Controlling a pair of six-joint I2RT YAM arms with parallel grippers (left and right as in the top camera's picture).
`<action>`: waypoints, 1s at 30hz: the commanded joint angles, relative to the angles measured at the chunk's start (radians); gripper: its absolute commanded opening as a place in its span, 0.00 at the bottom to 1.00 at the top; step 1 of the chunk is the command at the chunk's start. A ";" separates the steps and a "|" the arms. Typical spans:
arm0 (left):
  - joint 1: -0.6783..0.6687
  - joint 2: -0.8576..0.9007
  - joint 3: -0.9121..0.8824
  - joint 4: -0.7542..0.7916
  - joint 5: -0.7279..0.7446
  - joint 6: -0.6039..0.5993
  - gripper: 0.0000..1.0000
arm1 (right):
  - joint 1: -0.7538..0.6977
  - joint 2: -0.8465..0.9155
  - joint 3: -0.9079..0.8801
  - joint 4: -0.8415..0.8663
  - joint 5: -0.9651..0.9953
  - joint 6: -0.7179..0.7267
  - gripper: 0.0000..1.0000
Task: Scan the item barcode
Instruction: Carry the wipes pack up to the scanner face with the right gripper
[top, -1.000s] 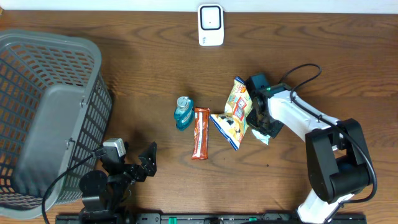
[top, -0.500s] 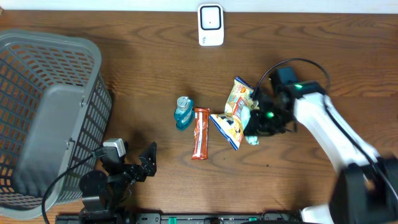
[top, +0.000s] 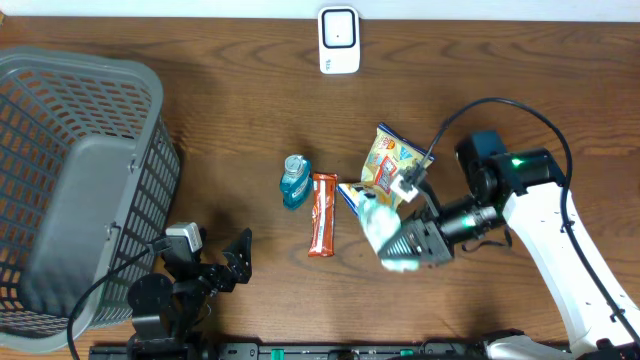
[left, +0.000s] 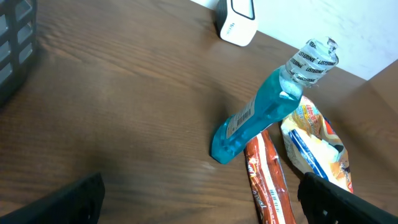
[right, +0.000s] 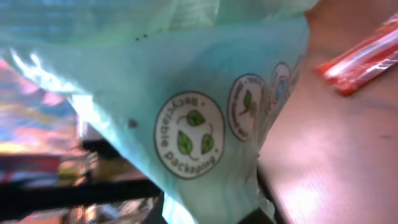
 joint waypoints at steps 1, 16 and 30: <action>0.005 -0.002 -0.013 -0.024 0.012 0.009 0.99 | -0.005 -0.020 0.010 -0.126 -0.137 -0.395 0.01; 0.005 -0.002 -0.013 -0.024 0.012 0.009 0.99 | 0.014 -0.036 0.006 -0.075 -0.069 -1.011 0.01; 0.005 -0.002 -0.013 -0.024 0.012 0.009 0.99 | 0.063 -0.021 0.006 0.890 0.511 0.337 0.01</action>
